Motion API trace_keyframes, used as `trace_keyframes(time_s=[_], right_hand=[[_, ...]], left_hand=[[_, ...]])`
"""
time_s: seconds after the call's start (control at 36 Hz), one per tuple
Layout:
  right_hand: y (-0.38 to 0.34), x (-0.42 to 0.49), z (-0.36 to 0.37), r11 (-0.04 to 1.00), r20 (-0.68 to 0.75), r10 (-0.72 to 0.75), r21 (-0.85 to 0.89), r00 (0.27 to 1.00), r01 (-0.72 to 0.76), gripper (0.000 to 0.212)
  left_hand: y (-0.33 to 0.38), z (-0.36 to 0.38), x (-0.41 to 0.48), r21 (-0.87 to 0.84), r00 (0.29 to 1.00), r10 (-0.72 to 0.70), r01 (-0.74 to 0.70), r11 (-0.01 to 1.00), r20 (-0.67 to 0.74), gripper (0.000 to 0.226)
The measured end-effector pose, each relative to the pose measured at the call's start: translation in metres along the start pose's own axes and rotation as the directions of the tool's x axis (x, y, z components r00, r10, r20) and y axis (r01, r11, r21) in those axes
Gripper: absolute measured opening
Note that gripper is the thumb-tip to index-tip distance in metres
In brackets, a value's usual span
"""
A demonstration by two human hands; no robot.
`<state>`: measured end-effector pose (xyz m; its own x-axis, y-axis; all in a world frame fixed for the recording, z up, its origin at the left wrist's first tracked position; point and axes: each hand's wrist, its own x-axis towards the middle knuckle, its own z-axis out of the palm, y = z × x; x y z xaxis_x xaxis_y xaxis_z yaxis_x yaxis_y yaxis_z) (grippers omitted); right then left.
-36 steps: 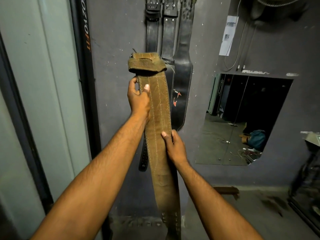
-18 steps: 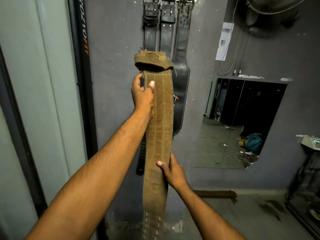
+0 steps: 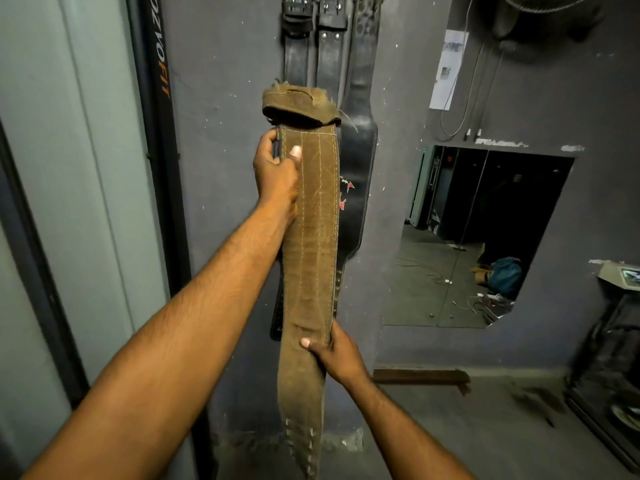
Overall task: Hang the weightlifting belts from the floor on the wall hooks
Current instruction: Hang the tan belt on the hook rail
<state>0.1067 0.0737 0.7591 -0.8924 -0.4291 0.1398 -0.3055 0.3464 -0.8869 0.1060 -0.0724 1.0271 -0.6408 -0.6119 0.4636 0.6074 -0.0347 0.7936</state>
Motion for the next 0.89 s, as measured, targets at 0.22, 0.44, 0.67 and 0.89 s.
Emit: trace_keyframes(time_s=[0.22,0.44,0.67,0.89], right_hand=[[-0.059,0.02,-0.046,0.844,0.174,-0.061,0.535,0.983,-0.042,0.065],[-0.191,0.052,-0.104,0.583,-0.192,-0.102,0.783,0.976,0.215,0.036],[-0.192,0.056,-0.1,0.495,-0.309,-0.099,0.809,0.946,0.316,0.036],[-0.188,0.06,-0.09,0.506,-0.374,-0.144,0.768,0.916,0.393,0.043]], left_hand=[[0.0,-0.011,-0.006,0.053,0.976,-0.151,0.144,0.988,0.159,0.04],[-0.022,-0.01,-0.033,0.178,0.917,-0.205,0.15,0.972,0.341,0.047],[-0.038,-0.047,-0.051,0.394,0.77,-0.302,0.072,0.916,0.562,0.061],[-0.043,-0.049,-0.071,0.518,0.88,-0.167,-0.101,0.85,0.446,0.046]])
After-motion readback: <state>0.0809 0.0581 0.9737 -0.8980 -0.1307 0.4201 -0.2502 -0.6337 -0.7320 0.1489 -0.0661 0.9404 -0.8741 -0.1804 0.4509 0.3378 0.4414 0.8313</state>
